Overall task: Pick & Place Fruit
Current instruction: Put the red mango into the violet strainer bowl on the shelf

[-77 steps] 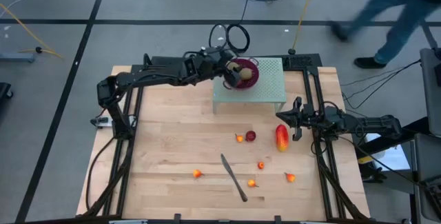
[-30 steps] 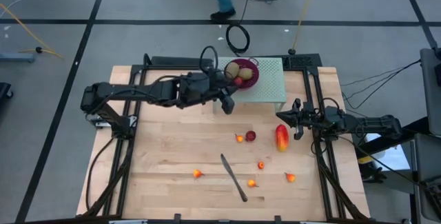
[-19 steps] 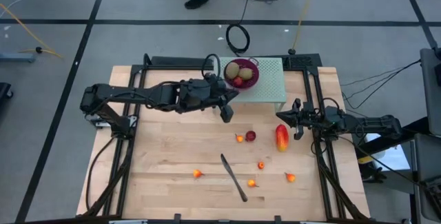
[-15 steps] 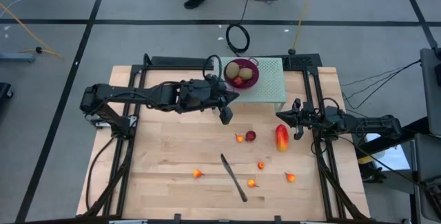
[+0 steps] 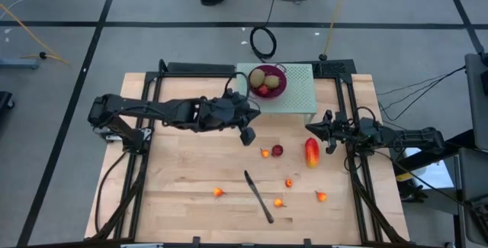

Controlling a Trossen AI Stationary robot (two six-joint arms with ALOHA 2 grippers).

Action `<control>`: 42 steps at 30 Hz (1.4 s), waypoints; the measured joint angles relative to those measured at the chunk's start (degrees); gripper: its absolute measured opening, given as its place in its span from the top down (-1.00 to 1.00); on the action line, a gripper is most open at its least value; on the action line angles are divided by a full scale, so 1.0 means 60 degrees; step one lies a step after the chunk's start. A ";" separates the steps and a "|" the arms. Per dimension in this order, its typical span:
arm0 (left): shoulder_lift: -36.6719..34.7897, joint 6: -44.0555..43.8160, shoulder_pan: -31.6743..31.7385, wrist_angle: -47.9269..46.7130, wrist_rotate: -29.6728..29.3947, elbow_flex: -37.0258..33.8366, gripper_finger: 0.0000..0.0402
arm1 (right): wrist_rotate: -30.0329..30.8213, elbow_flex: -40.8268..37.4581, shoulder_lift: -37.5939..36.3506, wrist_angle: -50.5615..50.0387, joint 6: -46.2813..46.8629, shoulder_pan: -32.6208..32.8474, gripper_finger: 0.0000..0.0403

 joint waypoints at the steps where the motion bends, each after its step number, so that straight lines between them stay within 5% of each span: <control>1: 0.0000 0.0075 -0.0047 -0.0014 -0.0004 0.0000 0.98 | 0.0000 -0.0001 0.0002 0.0000 0.0000 0.0001 1.00; 16: -0.0528 -0.0199 -0.0013 0.1958 0.0951 -0.2244 0.99 | -0.0007 -0.0002 0.0003 0.0572 0.0038 0.0002 1.00; 31: -0.4201 -0.0370 0.0005 0.3546 0.0908 -0.6512 0.99 | 0.0327 0.0552 0.0209 0.0505 0.0157 0.0006 1.00; 42: -0.6250 -0.0370 0.0005 0.3544 0.0933 -0.8319 0.97 | 0.0353 0.1584 0.2002 0.0446 -0.0015 0.0010 1.00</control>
